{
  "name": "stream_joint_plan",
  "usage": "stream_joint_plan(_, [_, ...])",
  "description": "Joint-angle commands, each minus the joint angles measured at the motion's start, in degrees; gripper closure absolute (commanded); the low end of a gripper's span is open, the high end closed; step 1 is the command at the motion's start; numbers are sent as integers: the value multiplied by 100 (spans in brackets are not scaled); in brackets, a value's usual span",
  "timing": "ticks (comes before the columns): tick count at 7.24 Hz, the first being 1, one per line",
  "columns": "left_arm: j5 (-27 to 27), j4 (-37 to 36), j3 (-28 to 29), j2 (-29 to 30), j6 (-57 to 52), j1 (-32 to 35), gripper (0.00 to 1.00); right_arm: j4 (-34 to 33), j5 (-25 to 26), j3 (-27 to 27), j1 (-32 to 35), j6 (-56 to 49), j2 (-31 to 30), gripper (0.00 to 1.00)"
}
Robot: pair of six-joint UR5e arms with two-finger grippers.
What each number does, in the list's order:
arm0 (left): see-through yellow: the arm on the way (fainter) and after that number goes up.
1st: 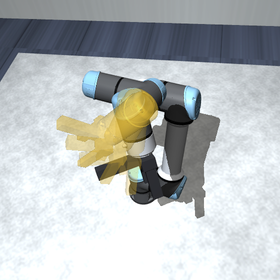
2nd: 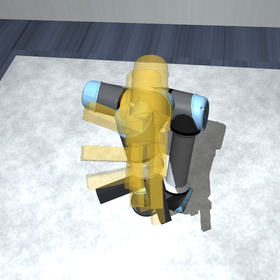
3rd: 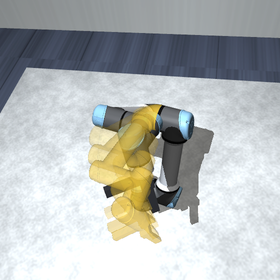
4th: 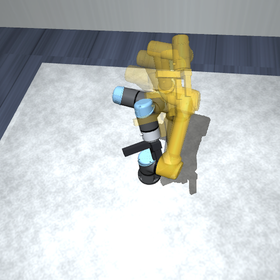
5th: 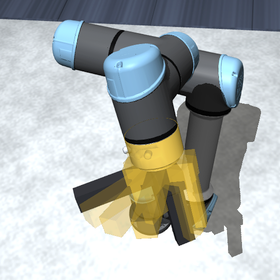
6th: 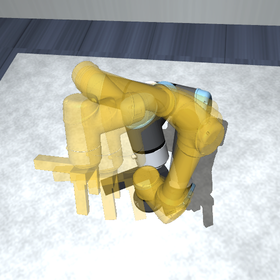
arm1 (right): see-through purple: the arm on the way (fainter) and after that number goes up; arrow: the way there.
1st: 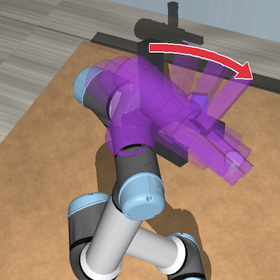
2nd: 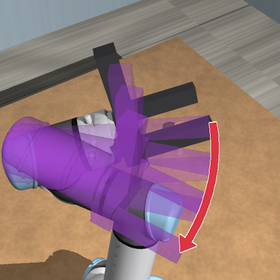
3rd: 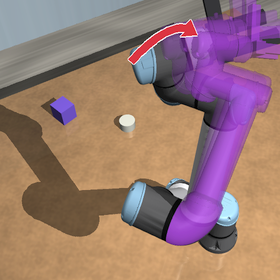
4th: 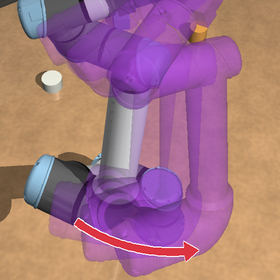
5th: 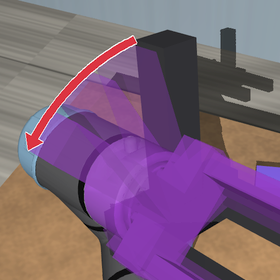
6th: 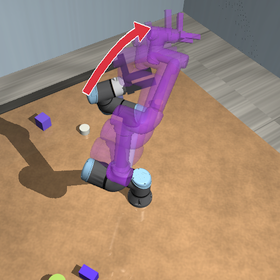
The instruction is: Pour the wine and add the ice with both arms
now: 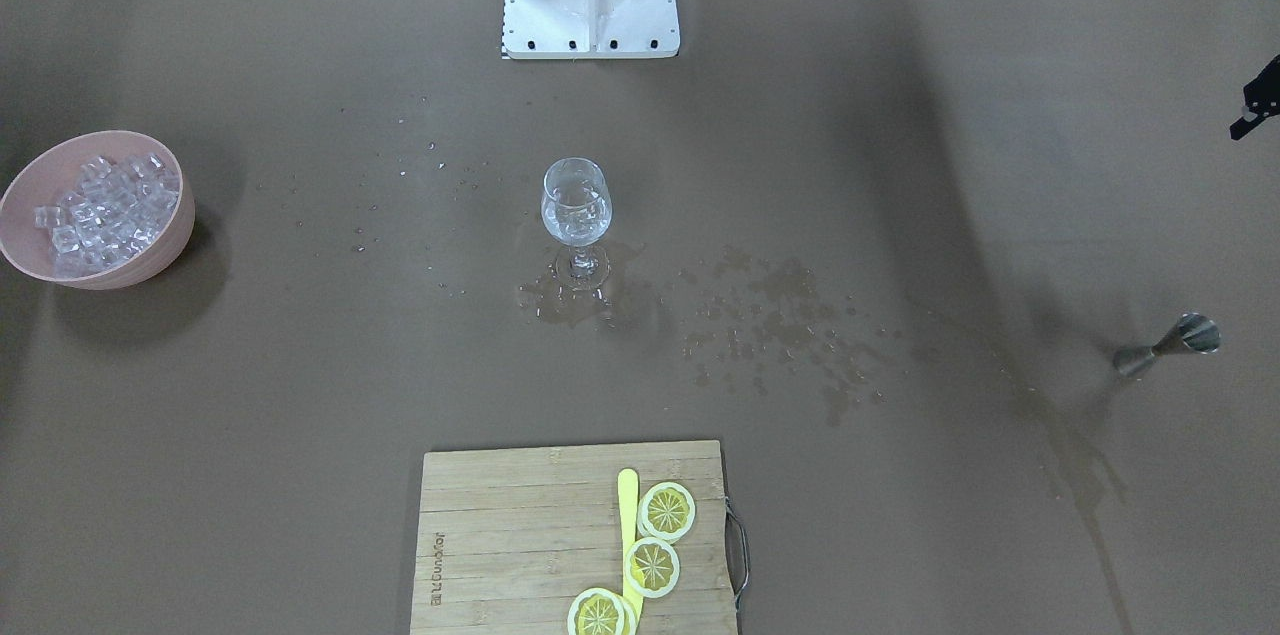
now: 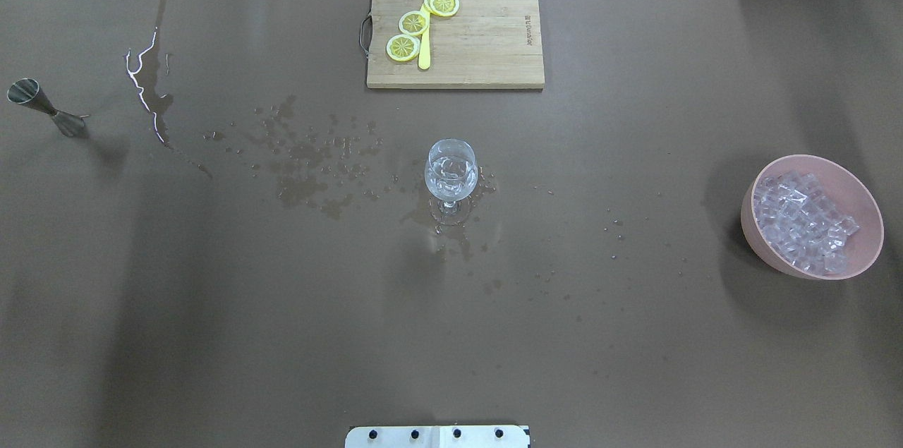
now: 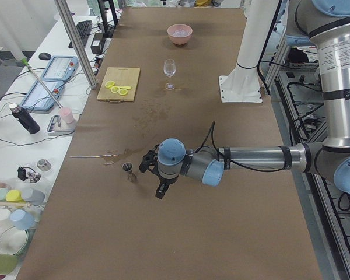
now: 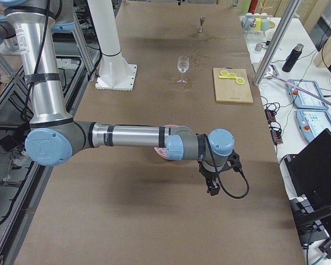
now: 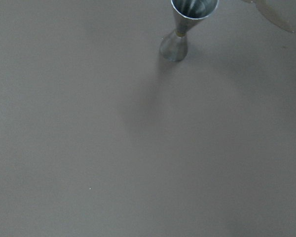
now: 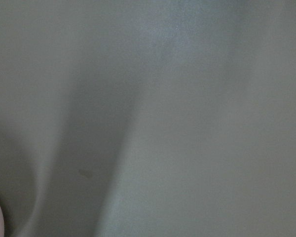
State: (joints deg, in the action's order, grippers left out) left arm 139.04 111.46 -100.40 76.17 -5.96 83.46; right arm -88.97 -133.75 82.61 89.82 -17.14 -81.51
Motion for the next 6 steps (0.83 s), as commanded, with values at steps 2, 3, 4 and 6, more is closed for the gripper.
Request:
stream_joint_plan(2, [0, -2, -252, -102, -19, 13, 1, 3, -2, 45, -17, 0, 3, 0])
stream_joint_plan(3, [9, -2, -243, -102, -19, 4, 1, 3, -2, 36, -26, 0, 3, 0])
stream_joint_plan(4, [9, -2, -252, -111, -19, 4, 1, 3, -37, 106, -26, 0, -5, 0])
stream_joint_plan(6, [70, -2, -383, -102, -19, -5, 1, 3, -28, 97, -52, 0, 3, 0])
